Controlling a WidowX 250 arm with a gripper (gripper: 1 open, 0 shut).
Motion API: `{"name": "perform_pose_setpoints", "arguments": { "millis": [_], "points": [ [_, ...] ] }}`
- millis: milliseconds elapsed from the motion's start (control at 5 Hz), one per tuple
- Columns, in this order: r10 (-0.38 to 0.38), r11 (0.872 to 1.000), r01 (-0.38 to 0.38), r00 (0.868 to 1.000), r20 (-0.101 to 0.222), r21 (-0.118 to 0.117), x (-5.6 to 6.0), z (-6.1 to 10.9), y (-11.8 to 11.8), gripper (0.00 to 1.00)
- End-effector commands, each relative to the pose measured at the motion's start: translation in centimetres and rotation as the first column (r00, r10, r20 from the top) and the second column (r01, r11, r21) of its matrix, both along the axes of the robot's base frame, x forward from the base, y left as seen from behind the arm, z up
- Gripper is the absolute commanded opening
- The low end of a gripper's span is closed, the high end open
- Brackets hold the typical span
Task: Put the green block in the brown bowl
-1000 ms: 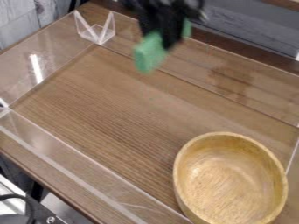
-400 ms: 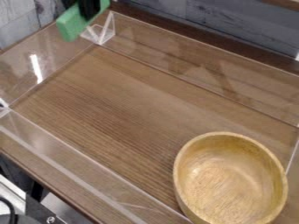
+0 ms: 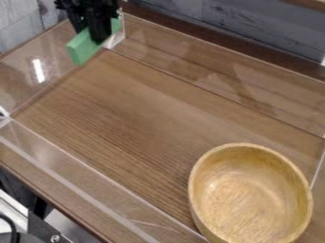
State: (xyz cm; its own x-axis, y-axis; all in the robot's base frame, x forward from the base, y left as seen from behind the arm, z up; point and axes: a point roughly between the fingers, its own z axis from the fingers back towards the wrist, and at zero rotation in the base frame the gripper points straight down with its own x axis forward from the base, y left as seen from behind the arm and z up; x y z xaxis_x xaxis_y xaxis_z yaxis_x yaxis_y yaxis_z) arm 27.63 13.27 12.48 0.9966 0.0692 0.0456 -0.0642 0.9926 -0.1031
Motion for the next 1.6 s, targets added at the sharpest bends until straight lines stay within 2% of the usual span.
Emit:
{"name": "perform_pose_setpoints", "arguments": {
  "millis": [0,600,800,1200,1400],
  "points": [
    [-0.018,1.000,0.017,0.999,0.033,0.026,1.1,0.6,-0.2,0.00],
    [-0.038,0.999,0.037,0.998,0.048,0.019,3.7,-0.2,-2.5,0.00],
    [-0.052,0.999,0.052,0.997,0.052,0.018,3.4,-0.2,-2.5,0.00],
    [-0.025,0.999,0.024,0.998,0.054,0.034,5.3,-1.8,-0.4,0.00],
    [-0.003,0.999,0.001,0.999,0.051,0.040,5.5,-2.3,1.5,0.00]
  ]
}}
